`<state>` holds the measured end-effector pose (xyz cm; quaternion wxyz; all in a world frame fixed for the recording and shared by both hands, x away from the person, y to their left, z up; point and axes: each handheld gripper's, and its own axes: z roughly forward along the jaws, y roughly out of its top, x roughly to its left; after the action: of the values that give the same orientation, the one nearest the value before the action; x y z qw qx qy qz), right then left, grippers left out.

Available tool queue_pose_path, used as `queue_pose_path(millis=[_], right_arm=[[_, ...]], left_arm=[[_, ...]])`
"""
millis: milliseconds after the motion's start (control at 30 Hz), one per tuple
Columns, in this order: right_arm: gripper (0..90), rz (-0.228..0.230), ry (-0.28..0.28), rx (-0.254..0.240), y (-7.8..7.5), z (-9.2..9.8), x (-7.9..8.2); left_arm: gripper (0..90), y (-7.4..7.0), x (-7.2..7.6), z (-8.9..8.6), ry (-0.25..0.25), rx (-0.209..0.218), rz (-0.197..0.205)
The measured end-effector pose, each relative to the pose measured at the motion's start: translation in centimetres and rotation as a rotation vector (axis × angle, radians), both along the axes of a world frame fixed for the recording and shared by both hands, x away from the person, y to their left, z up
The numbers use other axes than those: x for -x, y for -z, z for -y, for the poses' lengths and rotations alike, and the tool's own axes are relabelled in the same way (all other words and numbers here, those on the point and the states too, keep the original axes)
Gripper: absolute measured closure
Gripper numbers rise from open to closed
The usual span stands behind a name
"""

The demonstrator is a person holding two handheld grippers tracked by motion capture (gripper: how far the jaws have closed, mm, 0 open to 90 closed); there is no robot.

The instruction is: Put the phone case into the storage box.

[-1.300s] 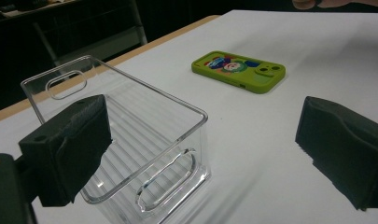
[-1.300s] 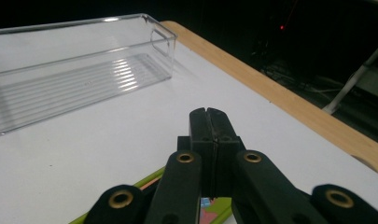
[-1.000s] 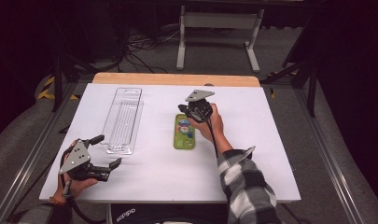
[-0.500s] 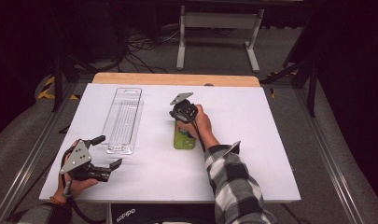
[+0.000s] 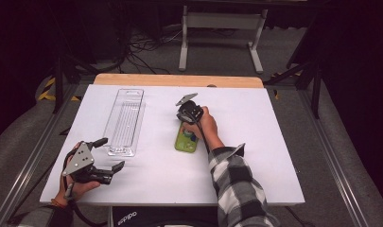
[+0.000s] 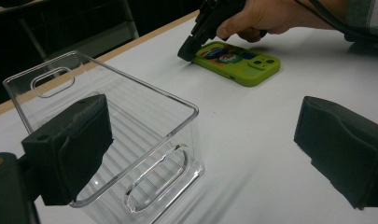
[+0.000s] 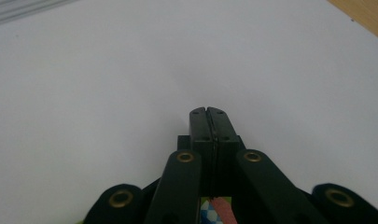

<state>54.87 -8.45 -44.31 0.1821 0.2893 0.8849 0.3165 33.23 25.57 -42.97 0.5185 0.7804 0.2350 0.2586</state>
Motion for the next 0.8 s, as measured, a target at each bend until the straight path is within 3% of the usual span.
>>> queue_pose_path(millis=[133, 433, 567, 800], right_arm=[[90.0, -0.019, 0.052, 0.000, -0.2, 1.7, 0.0], [90.0, -0.048, 0.086, 0.018, -0.4, 5.0, 0.6], [90.0, -0.056, 0.096, 0.014, -0.5, 6.8, 1.7], [90.0, -0.070, 0.080, 0.023, -0.6, 8.4, 3.5]], left_arm=[[4.8, 0.0, 0.0, 0.0, 0.003, -0.010, 0.000], [4.8, 0.1, 0.0, 0.1, 0.000, -0.025, -0.004], [4.8, 0.1, 0.0, 0.1, -0.002, -0.022, -0.006], [4.8, 0.1, 0.1, 0.3, -0.004, -0.027, -0.005]])
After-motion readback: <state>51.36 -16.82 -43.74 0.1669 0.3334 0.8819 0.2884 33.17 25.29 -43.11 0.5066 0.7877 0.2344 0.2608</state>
